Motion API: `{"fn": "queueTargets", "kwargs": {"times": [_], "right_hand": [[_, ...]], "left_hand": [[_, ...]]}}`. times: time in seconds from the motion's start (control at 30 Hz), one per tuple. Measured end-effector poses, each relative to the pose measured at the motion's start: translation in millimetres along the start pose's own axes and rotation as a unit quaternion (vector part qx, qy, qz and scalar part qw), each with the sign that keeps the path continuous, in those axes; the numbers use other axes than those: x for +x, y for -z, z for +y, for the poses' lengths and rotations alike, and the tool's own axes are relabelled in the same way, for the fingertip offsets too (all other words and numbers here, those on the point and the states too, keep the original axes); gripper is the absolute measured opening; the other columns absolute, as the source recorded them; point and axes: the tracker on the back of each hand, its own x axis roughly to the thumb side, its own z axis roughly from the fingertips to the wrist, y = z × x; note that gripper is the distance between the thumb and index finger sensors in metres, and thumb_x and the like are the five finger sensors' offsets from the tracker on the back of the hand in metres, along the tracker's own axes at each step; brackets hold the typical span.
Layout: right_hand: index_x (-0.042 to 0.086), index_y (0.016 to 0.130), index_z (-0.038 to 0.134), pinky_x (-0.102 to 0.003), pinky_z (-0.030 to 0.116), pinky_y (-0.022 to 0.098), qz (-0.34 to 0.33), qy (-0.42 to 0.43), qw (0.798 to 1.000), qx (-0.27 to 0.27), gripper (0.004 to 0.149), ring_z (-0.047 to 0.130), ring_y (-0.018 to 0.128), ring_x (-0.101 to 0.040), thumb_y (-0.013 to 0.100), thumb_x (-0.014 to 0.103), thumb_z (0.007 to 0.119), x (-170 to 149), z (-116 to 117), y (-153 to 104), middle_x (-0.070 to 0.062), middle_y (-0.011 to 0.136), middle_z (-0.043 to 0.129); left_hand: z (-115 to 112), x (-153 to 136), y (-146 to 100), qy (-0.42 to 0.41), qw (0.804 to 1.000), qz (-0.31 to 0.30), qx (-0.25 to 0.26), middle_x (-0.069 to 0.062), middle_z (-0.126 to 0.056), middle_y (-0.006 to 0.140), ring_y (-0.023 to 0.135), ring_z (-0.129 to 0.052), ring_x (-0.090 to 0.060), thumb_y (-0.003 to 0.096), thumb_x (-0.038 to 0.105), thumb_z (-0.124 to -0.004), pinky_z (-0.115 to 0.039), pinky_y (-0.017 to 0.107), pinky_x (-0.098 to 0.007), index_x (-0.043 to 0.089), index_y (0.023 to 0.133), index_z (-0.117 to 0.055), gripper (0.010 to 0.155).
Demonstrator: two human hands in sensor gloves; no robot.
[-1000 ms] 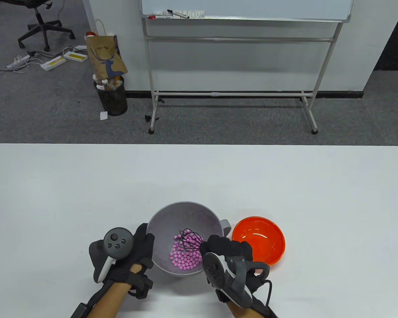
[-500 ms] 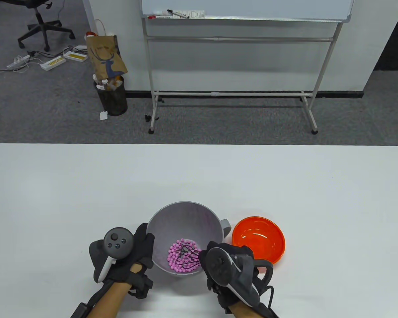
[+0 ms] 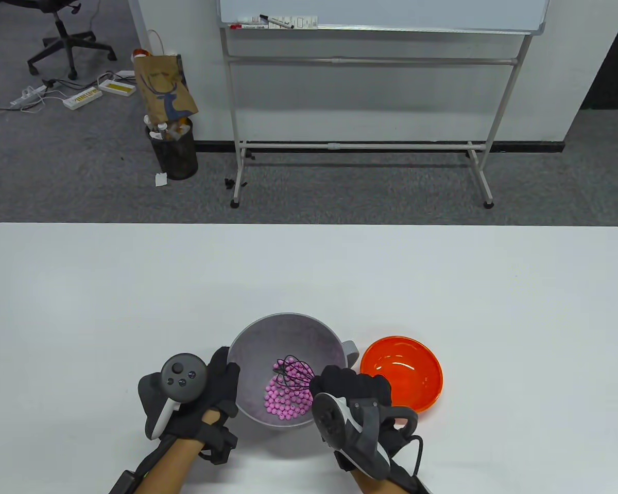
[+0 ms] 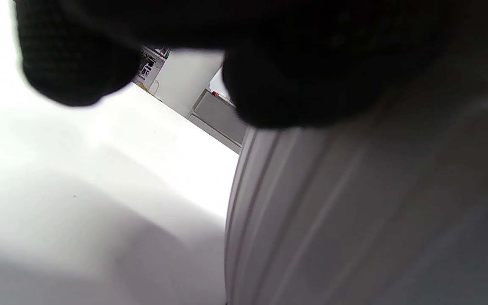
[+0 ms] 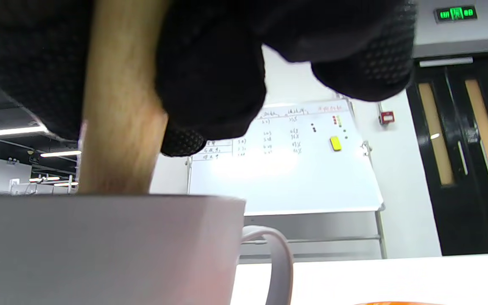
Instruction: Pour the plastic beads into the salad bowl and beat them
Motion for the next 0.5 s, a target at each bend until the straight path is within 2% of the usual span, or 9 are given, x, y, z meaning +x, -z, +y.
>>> {"fn": "queueTargets", "kwargs": {"times": [0.27,0.37,0.5], "right_hand": [[0.018,0.059,0.102,-0.04,0.085,0.037,-0.015,-0.014,0.999,0.035,0.042,0.088,0.003,-0.021,0.035,0.052,0.099,2.9,-16.7,0.6,-0.004,0.029,0.104],[0.017,0.059,0.102,-0.04,0.085,0.037,-0.01,0.027,0.997,0.067,0.042,0.088,0.002,-0.02,0.035,0.052,0.1,0.0,-18.7,2.2,-0.004,0.028,0.103],[0.018,0.059,0.101,-0.04,0.085,0.037,0.018,0.107,0.989,0.1,0.042,0.088,0.003,-0.02,0.035,0.052,0.099,-8.5,-7.7,3.8,-0.004,0.029,0.103]], "left_hand": [[-0.1,0.0,0.0,0.0,1.0,0.001,0.0,0.014,-0.102,0.019,0.0,-0.095,-0.004,0.0497,0.046,-0.068,-0.092,0.032,-0.038,0.011,0.093,-0.074,0.056],[0.0,0.1,0.1,0.001,1.0,0.001,0.0,0.014,-0.102,0.019,0.0,-0.095,-0.004,0.0497,0.046,-0.068,-0.092,0.032,-0.038,0.011,0.093,-0.075,0.056],[0.0,0.1,0.0,0.001,1.0,0.001,0.0,0.014,-0.102,0.019,0.0,-0.095,-0.004,0.0497,0.046,-0.068,-0.092,0.032,-0.038,0.011,0.093,-0.075,0.056]]}}
